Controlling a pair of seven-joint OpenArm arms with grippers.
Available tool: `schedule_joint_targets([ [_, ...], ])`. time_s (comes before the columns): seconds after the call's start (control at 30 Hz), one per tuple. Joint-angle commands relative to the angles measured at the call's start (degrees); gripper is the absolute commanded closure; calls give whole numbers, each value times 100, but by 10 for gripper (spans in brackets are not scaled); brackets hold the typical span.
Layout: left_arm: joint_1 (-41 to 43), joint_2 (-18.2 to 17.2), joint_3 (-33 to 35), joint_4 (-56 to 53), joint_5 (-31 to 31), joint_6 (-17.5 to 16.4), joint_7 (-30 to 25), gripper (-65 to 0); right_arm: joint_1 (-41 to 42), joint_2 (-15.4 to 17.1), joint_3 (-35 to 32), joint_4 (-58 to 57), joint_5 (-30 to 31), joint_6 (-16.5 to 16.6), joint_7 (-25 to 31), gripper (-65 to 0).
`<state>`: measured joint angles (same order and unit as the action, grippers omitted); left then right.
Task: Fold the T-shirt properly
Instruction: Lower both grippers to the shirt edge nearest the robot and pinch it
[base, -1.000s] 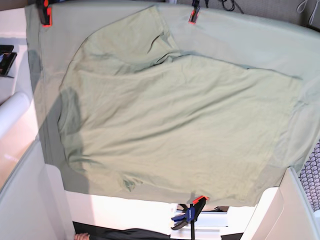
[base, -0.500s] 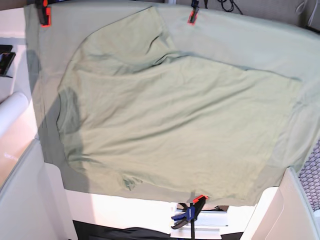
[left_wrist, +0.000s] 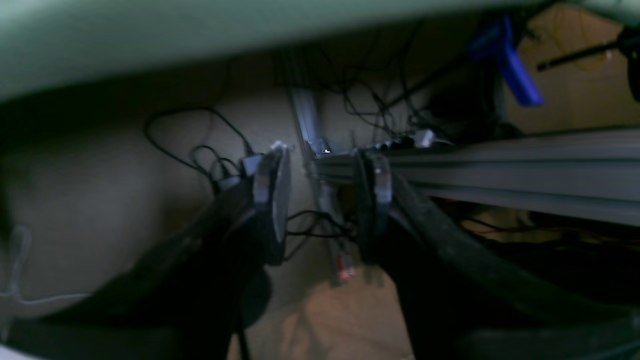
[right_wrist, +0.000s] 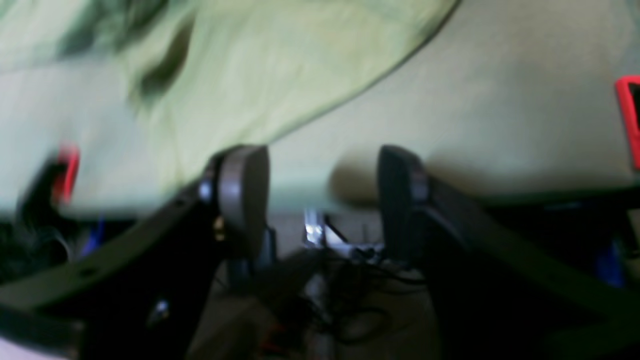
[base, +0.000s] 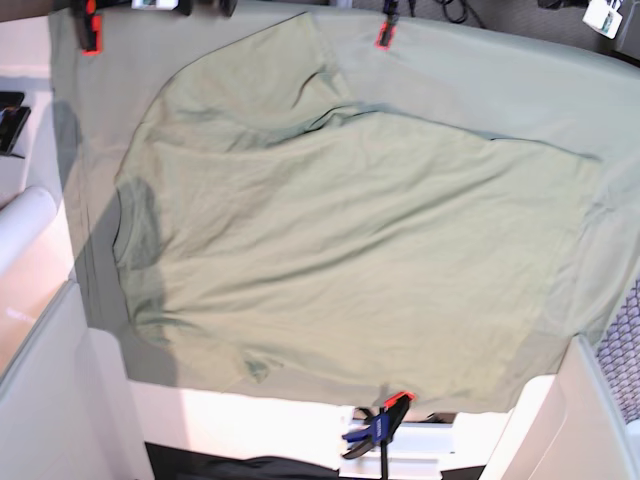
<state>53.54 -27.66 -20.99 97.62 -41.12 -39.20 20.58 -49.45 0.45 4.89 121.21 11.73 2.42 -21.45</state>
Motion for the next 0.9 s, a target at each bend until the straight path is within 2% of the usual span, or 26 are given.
schedule_joint_targets([
  [0.0,76,-114,-59,68,-87,-80,-81,-246,72,-114,44,-2,103,28,33,-358],
  [0.17,76,-302,-59,68,-85,-80,-7,-246,496,-640,72,-435,227,-15,-111,-358],
  [0.3,79,-398,-63,68,-87,-80,7,-246,780,-881,72,-826,348,-13,-109,-358],
  [0.4,72,-396,-90,68,-136,-80,2,-246,986,-907,15,-1102,525,-9,-109,-357],
  [0.67,68,-396,-160,68,-149,-80,4,-261,1213,-907,-389,-1279,496,-7,-107,-357],
  [0.8,57,-400,-612,70,-291,-80,7,-314,1213,-907,-551,-1281,470,-7,-107,-357],
  [0.87,59,-435,-946,70,-452,-80,44,-319,1215,-907,-566,-1281,411,-9,-103,-357],
])
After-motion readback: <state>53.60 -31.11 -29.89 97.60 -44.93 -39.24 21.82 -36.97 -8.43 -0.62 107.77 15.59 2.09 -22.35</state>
